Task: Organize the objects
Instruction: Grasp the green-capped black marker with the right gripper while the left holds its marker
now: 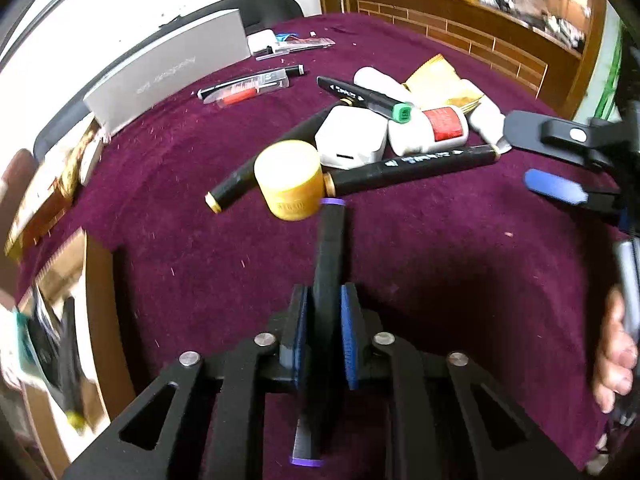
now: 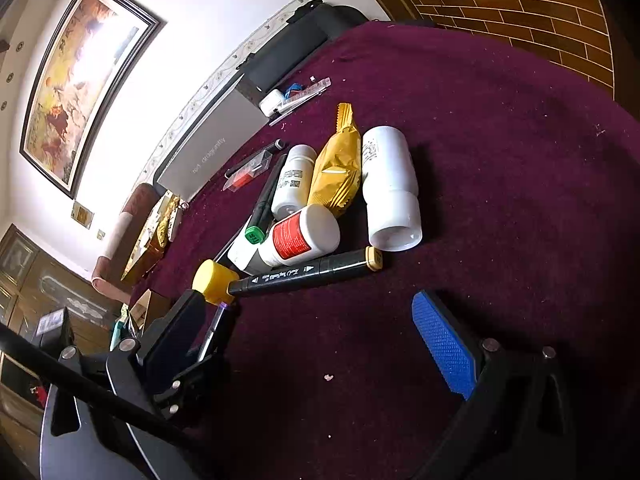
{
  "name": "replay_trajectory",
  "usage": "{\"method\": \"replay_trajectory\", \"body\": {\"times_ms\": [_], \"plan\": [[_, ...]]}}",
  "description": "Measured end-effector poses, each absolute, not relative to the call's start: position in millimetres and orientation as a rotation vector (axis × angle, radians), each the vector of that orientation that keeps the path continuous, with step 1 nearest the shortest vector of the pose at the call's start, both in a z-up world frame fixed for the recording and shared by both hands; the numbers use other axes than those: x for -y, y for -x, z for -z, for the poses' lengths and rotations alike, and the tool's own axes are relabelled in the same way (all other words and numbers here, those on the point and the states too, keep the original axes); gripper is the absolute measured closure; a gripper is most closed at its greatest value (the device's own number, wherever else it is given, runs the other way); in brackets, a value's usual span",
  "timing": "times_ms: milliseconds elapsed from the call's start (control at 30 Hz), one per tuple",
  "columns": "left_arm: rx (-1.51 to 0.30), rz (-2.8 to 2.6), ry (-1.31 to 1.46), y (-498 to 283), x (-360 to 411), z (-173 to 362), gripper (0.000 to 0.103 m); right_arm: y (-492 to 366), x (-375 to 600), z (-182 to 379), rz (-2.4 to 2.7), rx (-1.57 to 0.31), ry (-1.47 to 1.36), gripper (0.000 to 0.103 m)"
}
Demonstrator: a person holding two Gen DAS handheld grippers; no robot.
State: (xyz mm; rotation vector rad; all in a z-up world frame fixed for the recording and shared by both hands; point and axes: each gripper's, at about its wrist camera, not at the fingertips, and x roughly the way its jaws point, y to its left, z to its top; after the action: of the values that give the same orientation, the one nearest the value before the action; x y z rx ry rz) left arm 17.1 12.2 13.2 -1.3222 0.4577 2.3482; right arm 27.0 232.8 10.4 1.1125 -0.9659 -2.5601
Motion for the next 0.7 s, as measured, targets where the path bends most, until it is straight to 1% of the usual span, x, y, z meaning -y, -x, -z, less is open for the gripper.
{"method": "replay_trajectory", "body": {"times_ms": [33,133,200,333,467,567,700], "plan": [[-0.388,-2.333,1.324,-23.2,-6.8,-15.3,0.092,-26.5,-232.8,-10.1,2.561,0.963,-1.113,0.000],[-0.299,-2.367,1.264,-47.2,5.9,-30.0,0.092,-26.9,-230.9,-11.2,2.572,0.944,-1.121,0.000],[-0.174,-2.374,1.194,-62.5,22.6,-48.4,0.092,-27.4,-229.1,-12.0,2.583,0.923,-1.128,0.000],[0.018,-2.383,1.046,-88.7,55.3,-83.7,0.091,-27.6,-225.0,-20.1,2.597,0.863,-1.151,0.000],[0.113,-2.410,0.923,-108.5,87.8,-109.3,0.091,-22.6,-222.2,-55.2,2.527,0.862,-1.112,0.000],[0.148,-2.429,0.880,-116.1,108.1,-117.0,0.091,-2.3,-199.9,-83.4,2.450,0.764,-1.117,0.000],[0.179,-2.477,0.842,-121.7,135.7,-119.4,0.091,32.4,-157.4,-92.6,2.379,0.619,-1.199,0.000]]}}
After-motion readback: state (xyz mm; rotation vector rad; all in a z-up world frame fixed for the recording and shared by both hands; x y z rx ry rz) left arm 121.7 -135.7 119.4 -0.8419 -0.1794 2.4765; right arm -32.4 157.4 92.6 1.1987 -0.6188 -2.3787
